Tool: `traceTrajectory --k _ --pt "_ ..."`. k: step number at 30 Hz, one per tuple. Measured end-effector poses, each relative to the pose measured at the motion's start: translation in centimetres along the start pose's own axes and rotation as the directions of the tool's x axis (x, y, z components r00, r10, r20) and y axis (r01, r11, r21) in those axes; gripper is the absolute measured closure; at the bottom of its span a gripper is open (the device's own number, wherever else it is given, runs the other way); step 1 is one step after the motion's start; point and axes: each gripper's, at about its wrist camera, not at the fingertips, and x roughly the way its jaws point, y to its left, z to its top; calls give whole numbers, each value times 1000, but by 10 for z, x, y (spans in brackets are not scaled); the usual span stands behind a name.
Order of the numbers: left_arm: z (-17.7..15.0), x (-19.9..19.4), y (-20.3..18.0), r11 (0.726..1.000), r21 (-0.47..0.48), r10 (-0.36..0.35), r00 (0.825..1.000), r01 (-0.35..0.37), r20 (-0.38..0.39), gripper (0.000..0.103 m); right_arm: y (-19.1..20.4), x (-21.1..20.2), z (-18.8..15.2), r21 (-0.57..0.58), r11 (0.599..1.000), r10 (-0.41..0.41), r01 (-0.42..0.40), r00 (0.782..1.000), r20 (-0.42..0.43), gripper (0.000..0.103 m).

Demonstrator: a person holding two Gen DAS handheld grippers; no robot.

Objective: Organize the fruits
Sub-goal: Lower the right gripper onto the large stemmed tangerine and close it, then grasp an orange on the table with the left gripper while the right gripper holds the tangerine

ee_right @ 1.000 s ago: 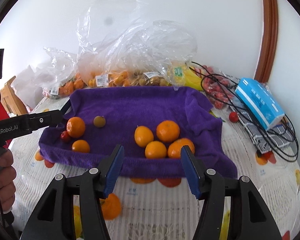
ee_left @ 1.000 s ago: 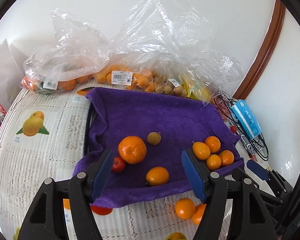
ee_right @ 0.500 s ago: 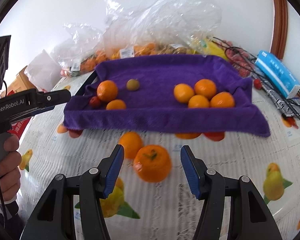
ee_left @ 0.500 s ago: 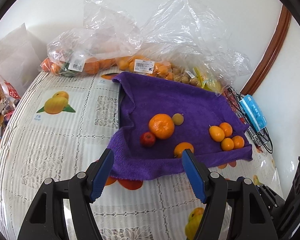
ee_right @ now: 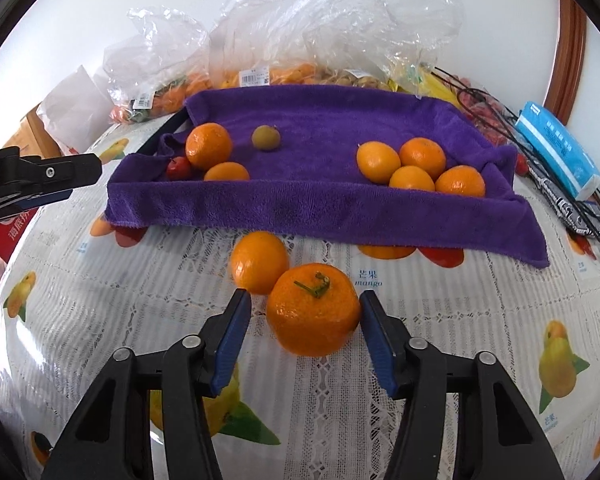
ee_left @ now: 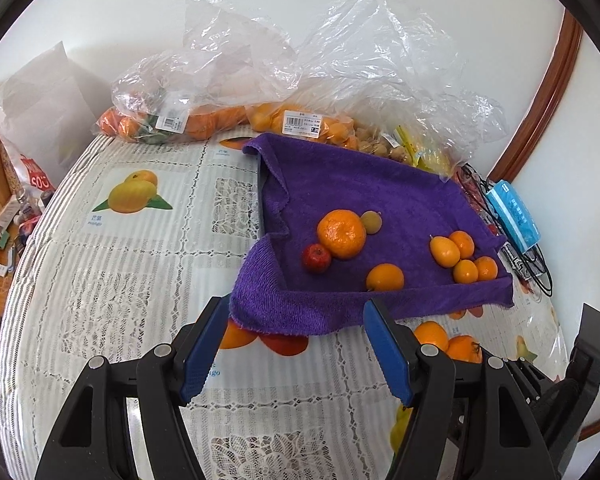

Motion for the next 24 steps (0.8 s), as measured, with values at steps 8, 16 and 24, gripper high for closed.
traceTrajectory --k 8,16,24 --pt "-4 7 -3 1000 -9 5 1000 -5 -22 35 -5 7 1 16 1000 22 -22 1000 2 59" --pt "-12 17 -28 999 35 -32 998 33 -47 35 -21 -6 -2 30 999 13 -14 999 37 59" --pt "-28 40 -74 991 79 -103 989 111 -105 35 -62 -18 -11 67 997 -52 49 998 46 59"
